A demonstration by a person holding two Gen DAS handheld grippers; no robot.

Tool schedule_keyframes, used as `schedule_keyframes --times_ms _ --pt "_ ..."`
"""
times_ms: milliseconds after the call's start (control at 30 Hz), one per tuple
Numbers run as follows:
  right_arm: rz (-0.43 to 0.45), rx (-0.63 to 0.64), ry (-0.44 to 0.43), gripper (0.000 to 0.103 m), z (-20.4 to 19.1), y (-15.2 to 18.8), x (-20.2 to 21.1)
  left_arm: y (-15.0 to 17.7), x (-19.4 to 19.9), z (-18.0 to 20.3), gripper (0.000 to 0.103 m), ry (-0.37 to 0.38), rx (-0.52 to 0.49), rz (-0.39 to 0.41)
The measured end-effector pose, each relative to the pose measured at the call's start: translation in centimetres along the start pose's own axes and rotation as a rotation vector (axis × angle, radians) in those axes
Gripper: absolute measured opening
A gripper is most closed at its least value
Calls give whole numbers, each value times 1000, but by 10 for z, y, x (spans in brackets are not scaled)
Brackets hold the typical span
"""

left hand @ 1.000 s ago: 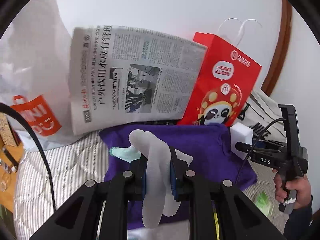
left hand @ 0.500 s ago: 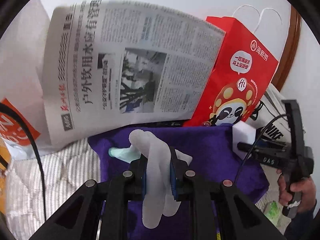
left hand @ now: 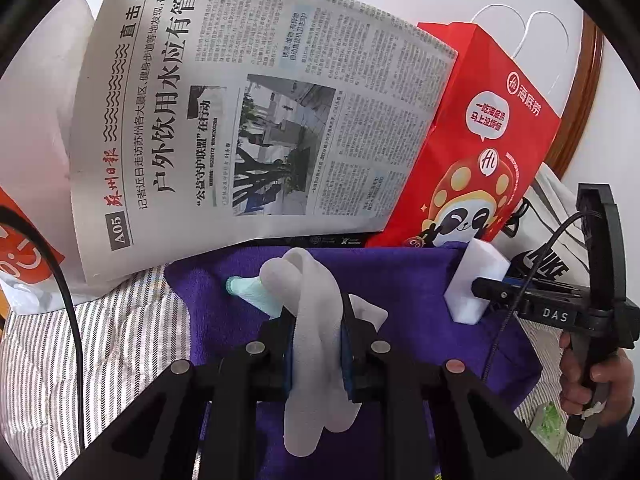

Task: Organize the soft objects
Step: 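Lower the sponge block onto the purple towel and open the right tool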

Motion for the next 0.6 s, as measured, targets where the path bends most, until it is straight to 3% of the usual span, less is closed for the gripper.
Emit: schedule_keyframes --times_ms 133,200,267,333,467,600 --pt "-7 3 17 41 3 -2 -11 2 0 2 17 7 -7 -11" --pt "-22 -15 -37 41 0 -3 -14 3 -2 4 17 -5 -16 -18" --pt "-16 3 1 42 0 -7 -11 5 -3 3 18 -17 -21 -22" --pt "-30 38 21 50 -4 -8 -7 7 -7 2 18 -13 -15 -33" --pt "-79 75 51 50 -4 -6 -9 14 -19 -2 18 -28 0 -66" --pt "-107 68 32 55 -6 -7 -10 20 -27 -4 18 -45 3 -91"
Point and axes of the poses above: each gripper's, at about its wrist camera, not at the fingertips, and x roughly against the way its jaws point, z to its right, y to its underside, the point moved 6 cm from there along -x, roughly the way its jaws point, and after that the axes turned 2 degrees about x, right-handed, at the moved point
